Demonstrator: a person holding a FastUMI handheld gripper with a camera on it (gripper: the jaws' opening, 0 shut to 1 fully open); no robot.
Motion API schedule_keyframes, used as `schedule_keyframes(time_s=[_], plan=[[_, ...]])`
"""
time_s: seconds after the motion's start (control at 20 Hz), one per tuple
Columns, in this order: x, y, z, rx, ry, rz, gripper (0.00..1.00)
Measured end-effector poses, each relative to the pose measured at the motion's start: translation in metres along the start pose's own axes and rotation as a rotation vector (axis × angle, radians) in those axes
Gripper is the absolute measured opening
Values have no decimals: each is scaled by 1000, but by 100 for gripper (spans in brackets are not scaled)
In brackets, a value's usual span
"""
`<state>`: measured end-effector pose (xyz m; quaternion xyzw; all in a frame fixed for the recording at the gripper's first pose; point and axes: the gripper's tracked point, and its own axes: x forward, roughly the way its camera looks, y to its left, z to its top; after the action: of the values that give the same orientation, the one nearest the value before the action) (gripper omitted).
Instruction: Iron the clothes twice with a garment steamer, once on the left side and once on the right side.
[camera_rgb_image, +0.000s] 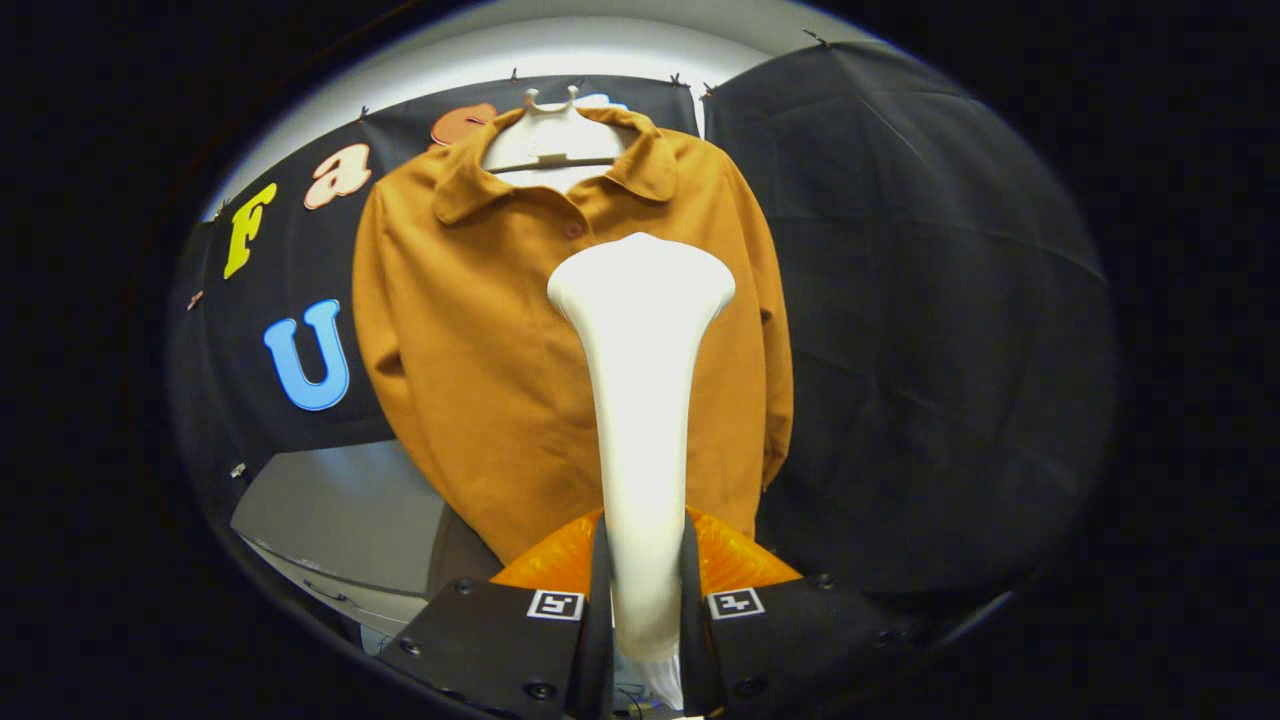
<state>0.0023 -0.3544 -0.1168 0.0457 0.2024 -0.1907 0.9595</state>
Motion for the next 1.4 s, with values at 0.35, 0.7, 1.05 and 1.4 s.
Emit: schedule_keyframes(time_s=[0.35, 0.7, 1.05, 1.4], plan=[[-30, 95, 30, -80, -96, 161, 30], [-56, 187, 48, -113, -151, 321, 30], [-85, 251, 54, -143, -191, 413, 30], [-103, 282, 46, -159, -187, 449, 30]])
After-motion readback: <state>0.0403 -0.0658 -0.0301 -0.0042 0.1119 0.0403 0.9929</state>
